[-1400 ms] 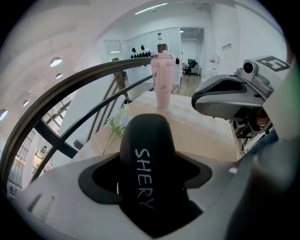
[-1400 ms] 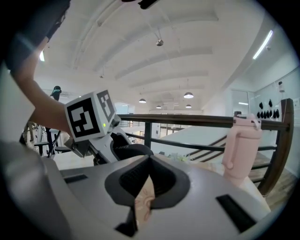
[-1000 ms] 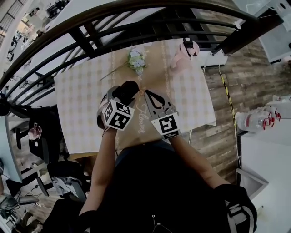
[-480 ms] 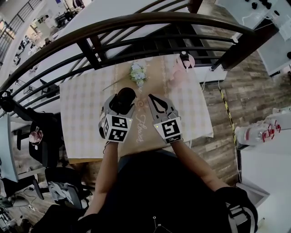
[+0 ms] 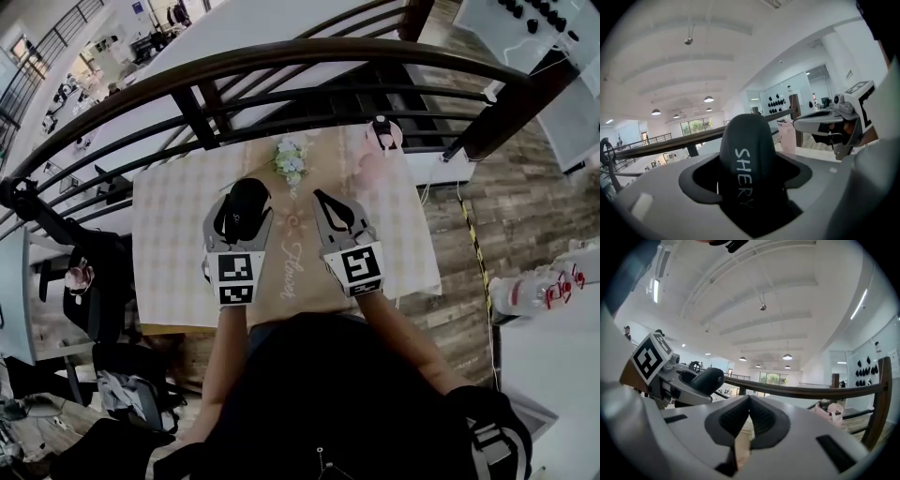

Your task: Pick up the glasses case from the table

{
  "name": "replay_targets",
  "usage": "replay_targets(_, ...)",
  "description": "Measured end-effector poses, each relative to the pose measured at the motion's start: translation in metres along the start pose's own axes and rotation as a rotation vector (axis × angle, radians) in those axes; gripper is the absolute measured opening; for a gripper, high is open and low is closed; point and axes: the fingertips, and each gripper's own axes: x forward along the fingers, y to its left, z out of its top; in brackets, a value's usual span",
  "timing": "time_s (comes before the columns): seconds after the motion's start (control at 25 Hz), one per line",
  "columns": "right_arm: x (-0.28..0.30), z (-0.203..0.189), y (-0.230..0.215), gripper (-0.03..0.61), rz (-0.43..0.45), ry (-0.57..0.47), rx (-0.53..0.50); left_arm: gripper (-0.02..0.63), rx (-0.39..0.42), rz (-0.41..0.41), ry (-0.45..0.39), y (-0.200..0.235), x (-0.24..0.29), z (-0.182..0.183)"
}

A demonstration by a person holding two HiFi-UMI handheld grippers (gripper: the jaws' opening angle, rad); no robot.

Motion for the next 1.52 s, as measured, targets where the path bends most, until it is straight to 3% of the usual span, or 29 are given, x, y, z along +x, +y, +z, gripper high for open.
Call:
replay_targets(0.44, -0.006, 0.042, -0.018, 0.008, -0.046, -0.091, 0.014, 0.357, -0.047, 0.126, -0.187, 0.022, -0.032, 0.055)
replay_targets(0.76, -0.007, 0.069, -0.031, 0.008, -0.077, -0.141, 0.019, 0.357, -0.064, 0.168, -0.317, 0.034, -0.047, 0.1)
replay_targets(1.52, 0.0, 0.135, -0.054, 0.008, -0.095, -0.207, -0.035, 0.357, -0.063, 0.231, -0.393, 0.058, -0.065, 0.162)
